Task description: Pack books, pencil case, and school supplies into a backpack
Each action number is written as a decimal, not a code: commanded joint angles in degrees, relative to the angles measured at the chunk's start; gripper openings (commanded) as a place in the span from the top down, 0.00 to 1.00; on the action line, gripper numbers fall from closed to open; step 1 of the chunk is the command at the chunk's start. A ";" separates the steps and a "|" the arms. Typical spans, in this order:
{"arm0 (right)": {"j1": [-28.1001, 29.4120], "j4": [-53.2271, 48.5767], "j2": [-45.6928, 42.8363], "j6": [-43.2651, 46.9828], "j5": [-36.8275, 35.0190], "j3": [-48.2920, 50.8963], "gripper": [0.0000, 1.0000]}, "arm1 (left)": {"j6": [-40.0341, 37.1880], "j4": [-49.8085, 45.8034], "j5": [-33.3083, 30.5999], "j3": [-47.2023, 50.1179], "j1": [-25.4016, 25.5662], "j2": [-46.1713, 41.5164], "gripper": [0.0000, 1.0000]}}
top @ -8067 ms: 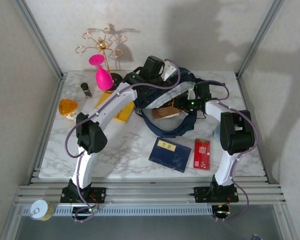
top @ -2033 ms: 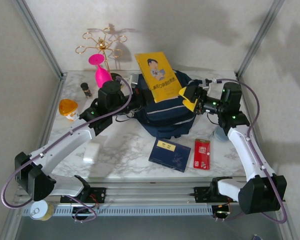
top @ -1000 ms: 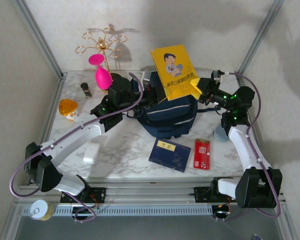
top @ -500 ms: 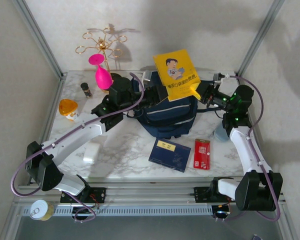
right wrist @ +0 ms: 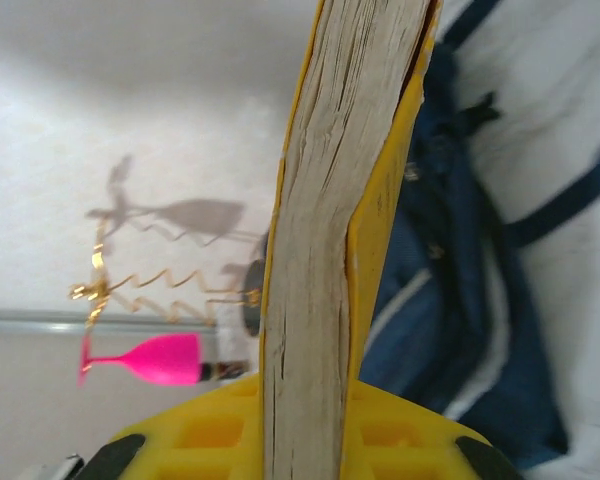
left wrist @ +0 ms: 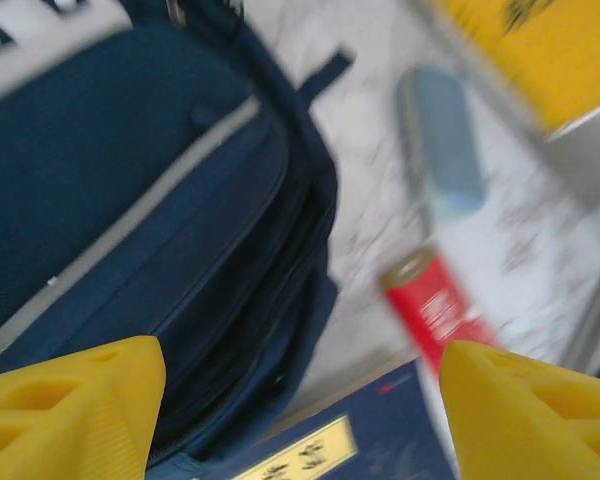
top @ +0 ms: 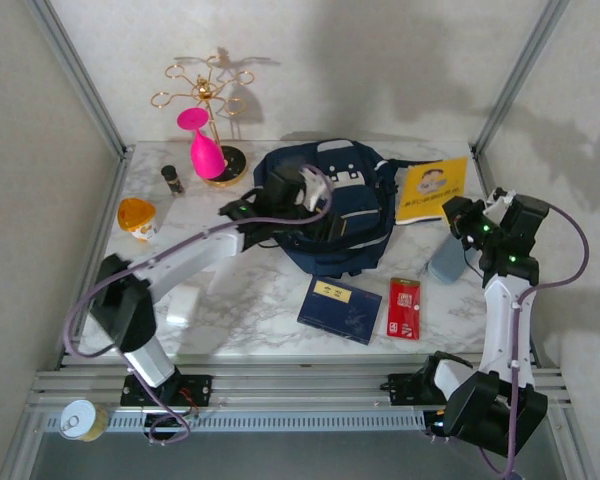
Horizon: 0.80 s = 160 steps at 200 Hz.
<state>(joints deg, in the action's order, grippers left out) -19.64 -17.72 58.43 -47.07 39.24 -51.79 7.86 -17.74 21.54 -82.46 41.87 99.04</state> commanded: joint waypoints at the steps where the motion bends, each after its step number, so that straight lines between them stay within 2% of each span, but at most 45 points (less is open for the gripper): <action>1: -1.30 -1.79 -1.59 4.98 -2.96 1.30 1.00 | -13.13 -8.80 -1.36 -6.13 3.04 7.13 0.28; 19: -1.61 0.24 -1.20 4.71 -2.18 3.05 1.00 | -16.08 -13.56 -1.18 -12.77 4.47 14.42 0.30; 58: -1.72 1.02 0.38 5.35 -1.91 4.33 1.00 | -18.45 -16.42 0.09 -22.39 4.89 25.21 0.34; 93: -1.72 1.84 0.35 5.67 -1.83 5.63 1.00 | -18.67 -16.64 -5.35 -28.73 4.56 31.28 0.44; 103: -1.78 2.20 0.54 5.74 -1.39 5.97 1.00 | -18.82 -16.36 -5.58 -29.89 4.45 32.13 0.49; 128: -1.72 2.32 1.09 6.26 -0.16 6.05 1.00 | -19.46 -16.29 -5.54 -31.10 4.11 33.11 0.72; 160: -1.72 -3.26 1.49 8.43 -1.03 4.23 1.00 | -18.17 -20.00 -3.17 -35.94 3.23 32.16 0.96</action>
<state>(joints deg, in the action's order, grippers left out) -21.12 -20.01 59.90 -41.47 36.88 -45.54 -10.81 -34.26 18.02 -113.21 46.33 131.44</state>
